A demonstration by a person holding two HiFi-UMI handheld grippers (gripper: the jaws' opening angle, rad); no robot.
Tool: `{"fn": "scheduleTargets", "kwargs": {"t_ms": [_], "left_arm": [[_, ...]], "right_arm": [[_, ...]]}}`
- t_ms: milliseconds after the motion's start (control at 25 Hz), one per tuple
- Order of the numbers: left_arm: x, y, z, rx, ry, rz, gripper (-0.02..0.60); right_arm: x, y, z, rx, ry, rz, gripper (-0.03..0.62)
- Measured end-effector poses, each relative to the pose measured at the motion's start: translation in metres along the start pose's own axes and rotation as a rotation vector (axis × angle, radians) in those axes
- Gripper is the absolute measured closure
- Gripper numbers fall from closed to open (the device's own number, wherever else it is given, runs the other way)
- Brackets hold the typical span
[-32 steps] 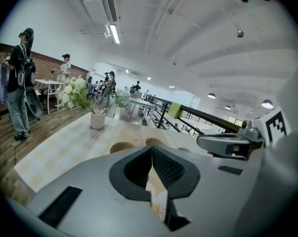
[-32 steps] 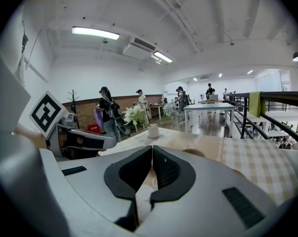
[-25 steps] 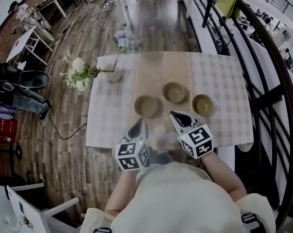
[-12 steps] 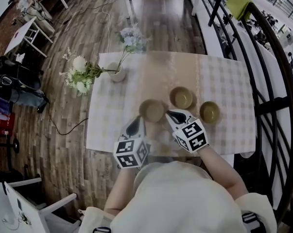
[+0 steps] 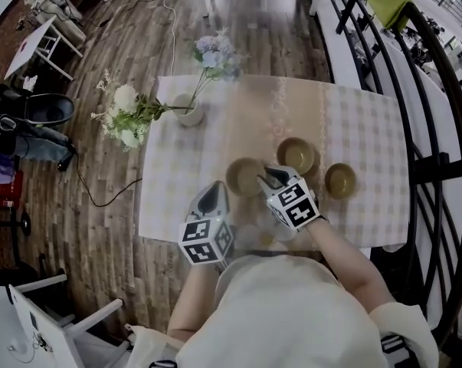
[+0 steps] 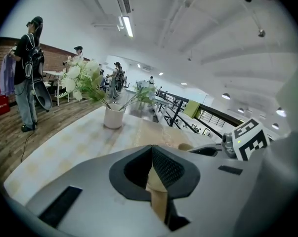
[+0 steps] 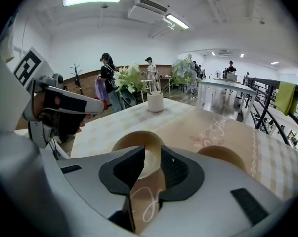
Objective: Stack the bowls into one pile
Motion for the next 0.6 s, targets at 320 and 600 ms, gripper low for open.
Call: {"fn": "scheduleTargets", "kwargs": {"t_ms": [320,600], "left_arm": [[-0.019,0.005,-0.009,0.022,0.001,-0.035,0.577],[-0.032,0.005,-0.016,0.026,-0.006,-0.043,0.577]], "right_arm": [[-0.025,0.014,0.008,-0.008,0.019,-0.097,0.488],[-0.039,0.015,0.005,-0.002,0.016,-0.137,0.490]]}}
Point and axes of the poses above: the fingertips, and each gripper's own axes: x backward along the fingers, z to its right, y out of its underside, the point moved 4 cm from there along x, backward along the fingers, and after that the axes turned 9 degrees about x, right-handed, at the moved point
